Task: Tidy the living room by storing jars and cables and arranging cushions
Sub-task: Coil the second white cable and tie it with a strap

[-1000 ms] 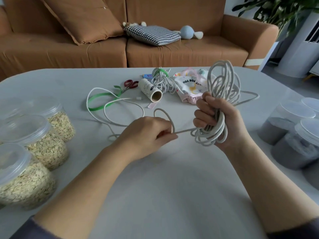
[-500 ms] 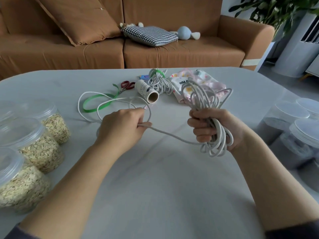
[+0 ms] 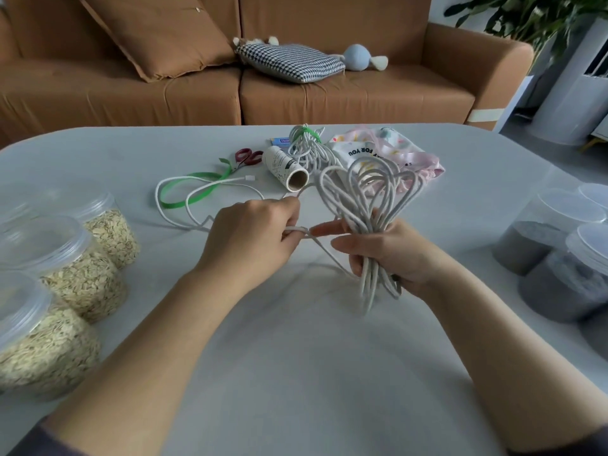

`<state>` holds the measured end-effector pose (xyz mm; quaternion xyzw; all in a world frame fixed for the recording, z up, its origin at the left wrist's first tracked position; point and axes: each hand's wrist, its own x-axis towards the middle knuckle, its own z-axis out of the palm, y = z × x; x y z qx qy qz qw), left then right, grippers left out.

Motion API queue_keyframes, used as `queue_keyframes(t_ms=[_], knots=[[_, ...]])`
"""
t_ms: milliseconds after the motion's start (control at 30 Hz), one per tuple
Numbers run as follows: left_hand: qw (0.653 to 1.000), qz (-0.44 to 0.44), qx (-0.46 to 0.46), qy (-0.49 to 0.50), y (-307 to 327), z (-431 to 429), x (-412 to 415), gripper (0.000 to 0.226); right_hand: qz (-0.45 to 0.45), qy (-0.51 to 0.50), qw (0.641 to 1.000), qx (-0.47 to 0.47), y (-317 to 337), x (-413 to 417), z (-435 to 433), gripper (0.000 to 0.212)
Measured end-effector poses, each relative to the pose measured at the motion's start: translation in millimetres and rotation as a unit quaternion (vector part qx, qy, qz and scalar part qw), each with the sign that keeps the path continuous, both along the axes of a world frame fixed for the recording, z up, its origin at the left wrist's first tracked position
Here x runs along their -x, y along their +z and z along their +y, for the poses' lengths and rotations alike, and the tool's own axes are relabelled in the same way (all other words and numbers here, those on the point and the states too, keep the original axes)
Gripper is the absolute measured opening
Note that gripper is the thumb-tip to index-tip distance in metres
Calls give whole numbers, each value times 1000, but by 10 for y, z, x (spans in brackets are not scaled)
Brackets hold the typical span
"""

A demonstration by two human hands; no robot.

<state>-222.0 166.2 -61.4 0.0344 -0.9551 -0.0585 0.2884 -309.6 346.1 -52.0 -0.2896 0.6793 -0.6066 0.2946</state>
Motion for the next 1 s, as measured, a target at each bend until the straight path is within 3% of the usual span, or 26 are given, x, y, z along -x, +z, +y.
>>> queue_keyframes(t_ms=[200,233,433,667,767,867,1000], knots=[[998,49,-5,-38,-7,46,-6,22,154,-81,985,-20,-144,31,-143,4],[997,59,-3,-39,-11,48,-4,22,165,-92,982,-23,-153,36,-148,9],[996,91,1,9,-38,-85,10,41,201,-77,975,-45,-114,33,-139,21],[990,97,-82,-68,8,-7,54,37,196,-86,977,3,-176,-8,-186,10],[991,92,-71,-72,11,-13,51,37,222,-82,972,10,-173,8,-192,23],[994,104,12,-15,27,-162,41,31,234,-60,970,15,-115,67,-95,24],[994,99,-14,37,39,-268,4,21,213,-33,976,15,-60,151,26,26]])
